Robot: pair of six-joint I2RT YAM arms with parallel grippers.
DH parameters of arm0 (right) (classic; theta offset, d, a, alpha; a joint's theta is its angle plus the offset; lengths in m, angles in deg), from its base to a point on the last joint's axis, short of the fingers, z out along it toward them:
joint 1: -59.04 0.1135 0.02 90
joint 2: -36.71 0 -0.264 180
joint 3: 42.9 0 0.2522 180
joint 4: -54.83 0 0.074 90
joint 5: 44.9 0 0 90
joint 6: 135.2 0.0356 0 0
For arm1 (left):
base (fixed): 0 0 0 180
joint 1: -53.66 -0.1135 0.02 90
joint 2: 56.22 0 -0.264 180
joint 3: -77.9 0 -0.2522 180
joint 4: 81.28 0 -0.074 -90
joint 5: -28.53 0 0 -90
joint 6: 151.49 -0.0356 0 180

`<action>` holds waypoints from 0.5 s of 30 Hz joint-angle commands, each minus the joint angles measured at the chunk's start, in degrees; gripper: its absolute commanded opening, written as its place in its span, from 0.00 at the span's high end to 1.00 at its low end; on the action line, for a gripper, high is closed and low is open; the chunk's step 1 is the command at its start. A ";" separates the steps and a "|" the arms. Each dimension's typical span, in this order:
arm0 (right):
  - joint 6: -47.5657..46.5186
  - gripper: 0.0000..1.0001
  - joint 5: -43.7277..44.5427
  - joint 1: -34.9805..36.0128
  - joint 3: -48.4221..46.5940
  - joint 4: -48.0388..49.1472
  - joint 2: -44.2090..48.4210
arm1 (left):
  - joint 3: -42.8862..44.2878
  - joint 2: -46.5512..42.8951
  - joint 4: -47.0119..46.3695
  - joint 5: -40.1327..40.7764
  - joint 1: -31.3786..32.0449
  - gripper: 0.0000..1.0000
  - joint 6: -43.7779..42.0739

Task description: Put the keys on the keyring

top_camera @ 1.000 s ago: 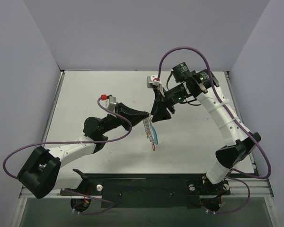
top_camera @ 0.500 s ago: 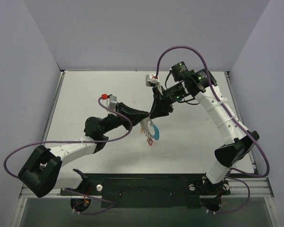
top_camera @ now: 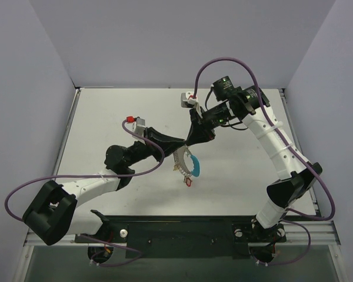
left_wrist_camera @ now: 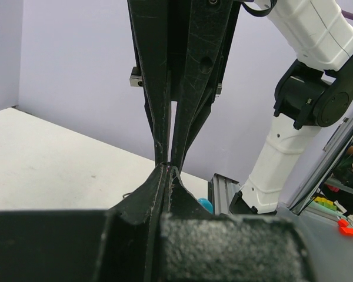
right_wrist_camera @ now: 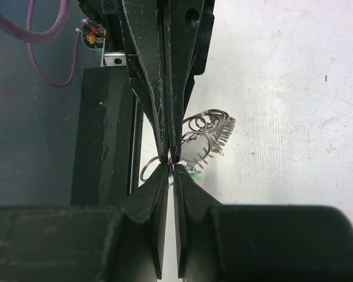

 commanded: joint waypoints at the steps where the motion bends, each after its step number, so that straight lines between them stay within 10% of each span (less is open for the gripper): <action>1: -3.29 0.96 -1.45 0.51 0.28 -1.61 0.49 | 0.84 -0.15 -15.71 1.46 0.21 1.00 1.83; 15: -5.05 0.88 -1.45 0.77 0.81 -2.76 0.41 | 1.19 0.56 -17.64 1.64 0.21 1.00 3.67</action>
